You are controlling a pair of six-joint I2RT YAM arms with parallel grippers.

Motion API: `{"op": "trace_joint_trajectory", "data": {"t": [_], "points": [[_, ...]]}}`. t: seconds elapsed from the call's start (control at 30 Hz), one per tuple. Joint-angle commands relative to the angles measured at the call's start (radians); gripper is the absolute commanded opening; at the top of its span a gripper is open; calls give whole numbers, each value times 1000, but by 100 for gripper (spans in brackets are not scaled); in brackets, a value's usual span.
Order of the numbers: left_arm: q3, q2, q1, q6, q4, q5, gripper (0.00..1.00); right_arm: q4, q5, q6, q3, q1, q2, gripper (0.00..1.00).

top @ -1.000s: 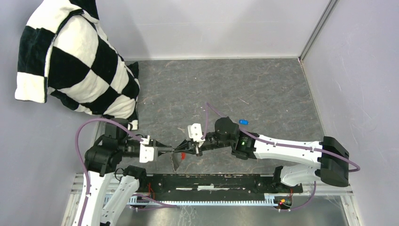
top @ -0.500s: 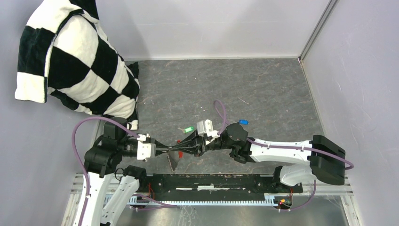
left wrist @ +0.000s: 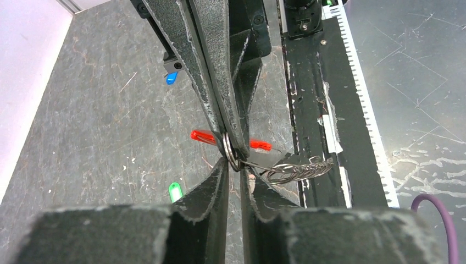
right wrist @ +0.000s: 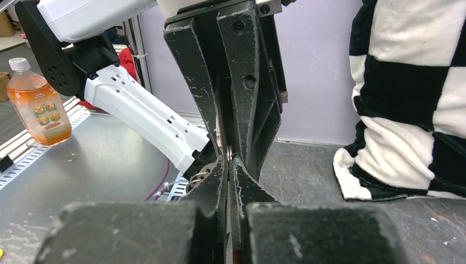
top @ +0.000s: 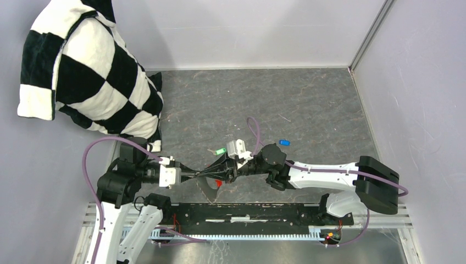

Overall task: Put the keys on the keyring
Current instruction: Adjust the keyring.

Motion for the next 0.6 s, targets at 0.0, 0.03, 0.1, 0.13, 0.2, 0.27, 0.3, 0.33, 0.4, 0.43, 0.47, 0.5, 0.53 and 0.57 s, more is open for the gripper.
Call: {"op": "trace_joint_trajectory", "data": {"t": [0.0,0.03,0.1,0.13,0.2,0.27,0.3,0.33,0.4,0.43,0.47,0.5,0.53,0.57], "points": [[25,-12,-3,-8,35,44,17,-13,-20,8,55,0,25,1],[23,-13,-3,-8,35,43,14,-9,-20,10,53,1,25,1],[17,-19,-3,-7,35,39,6,-9,-20,10,56,0,27,1],[14,-21,-3,-5,36,37,3,-13,-20,10,59,0,28,1],[14,-24,-3,0,35,36,2,-40,-30,9,74,0,35,1],[17,-26,-3,4,36,34,2,-92,-39,2,96,0,47,1],[17,-27,-3,7,35,31,3,-112,-45,-1,100,0,49,1],[17,-28,-3,12,35,27,7,-121,-51,0,102,0,50,1],[14,-34,-3,24,36,14,19,-156,-63,-5,107,0,50,1],[12,-38,-3,32,36,11,20,-166,-67,-5,106,-1,48,1],[10,-41,-3,37,35,10,20,-173,-71,-4,102,0,47,1],[8,-44,-4,41,35,10,19,-177,-73,-3,100,-1,45,1],[7,-44,-3,44,35,13,18,-182,-77,-2,99,1,45,1],[5,-44,-3,51,36,14,15,-188,-81,-2,100,0,45,1]]}}
